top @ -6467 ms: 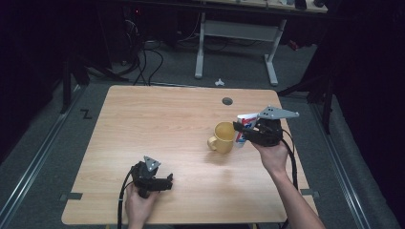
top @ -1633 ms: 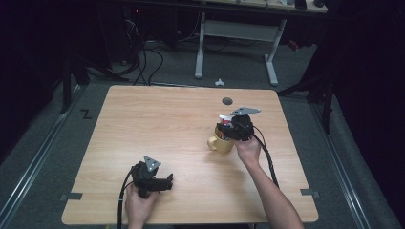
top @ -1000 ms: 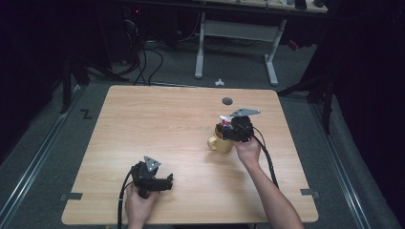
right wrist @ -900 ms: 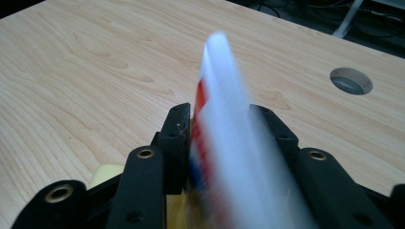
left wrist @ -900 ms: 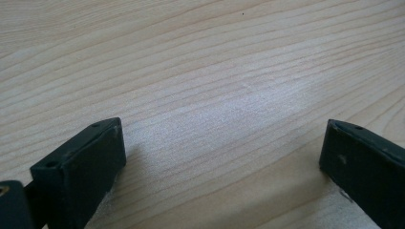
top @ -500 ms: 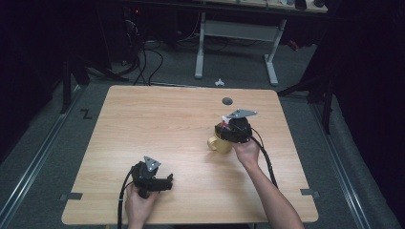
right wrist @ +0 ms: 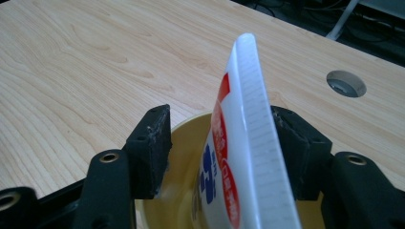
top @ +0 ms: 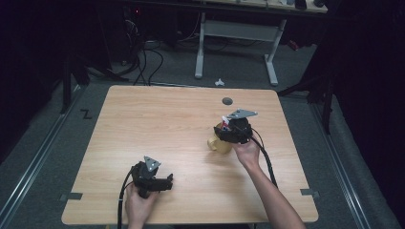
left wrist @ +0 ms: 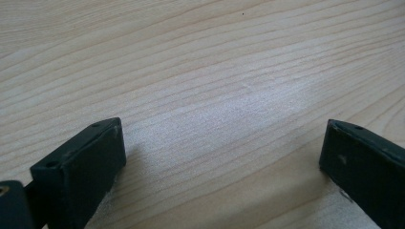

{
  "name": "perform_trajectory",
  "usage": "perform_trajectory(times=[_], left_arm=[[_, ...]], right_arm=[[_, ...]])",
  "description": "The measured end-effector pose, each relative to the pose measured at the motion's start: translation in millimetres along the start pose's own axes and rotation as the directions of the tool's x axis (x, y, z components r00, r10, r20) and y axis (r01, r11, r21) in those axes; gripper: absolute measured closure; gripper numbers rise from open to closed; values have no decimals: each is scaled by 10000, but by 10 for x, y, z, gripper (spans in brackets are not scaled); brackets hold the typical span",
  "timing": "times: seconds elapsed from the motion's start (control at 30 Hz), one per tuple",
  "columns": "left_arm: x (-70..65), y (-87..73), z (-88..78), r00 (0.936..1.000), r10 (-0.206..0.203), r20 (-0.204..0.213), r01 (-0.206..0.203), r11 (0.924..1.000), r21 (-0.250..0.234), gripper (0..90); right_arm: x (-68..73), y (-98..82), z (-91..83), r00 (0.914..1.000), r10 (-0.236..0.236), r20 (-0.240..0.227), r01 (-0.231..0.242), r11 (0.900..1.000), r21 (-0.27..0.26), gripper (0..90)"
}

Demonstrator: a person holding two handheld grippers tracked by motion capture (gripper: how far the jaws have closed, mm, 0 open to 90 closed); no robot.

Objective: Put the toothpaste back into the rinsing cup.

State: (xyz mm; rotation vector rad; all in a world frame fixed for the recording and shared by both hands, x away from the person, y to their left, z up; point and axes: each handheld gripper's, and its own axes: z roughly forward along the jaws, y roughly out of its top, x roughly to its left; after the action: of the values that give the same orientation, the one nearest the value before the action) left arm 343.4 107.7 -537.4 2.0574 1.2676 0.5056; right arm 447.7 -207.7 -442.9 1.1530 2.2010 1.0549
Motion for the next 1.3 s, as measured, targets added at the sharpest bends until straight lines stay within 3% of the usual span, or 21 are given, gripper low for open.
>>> perform_trajectory(times=[1.3], left_arm=[[0, 0, 0, 10000, -12, 5, 12, 10000, 1, 19]], right_arm=[[-39, -76, -299, 9998, 131, 123, -125, 9986, -522, 404]])
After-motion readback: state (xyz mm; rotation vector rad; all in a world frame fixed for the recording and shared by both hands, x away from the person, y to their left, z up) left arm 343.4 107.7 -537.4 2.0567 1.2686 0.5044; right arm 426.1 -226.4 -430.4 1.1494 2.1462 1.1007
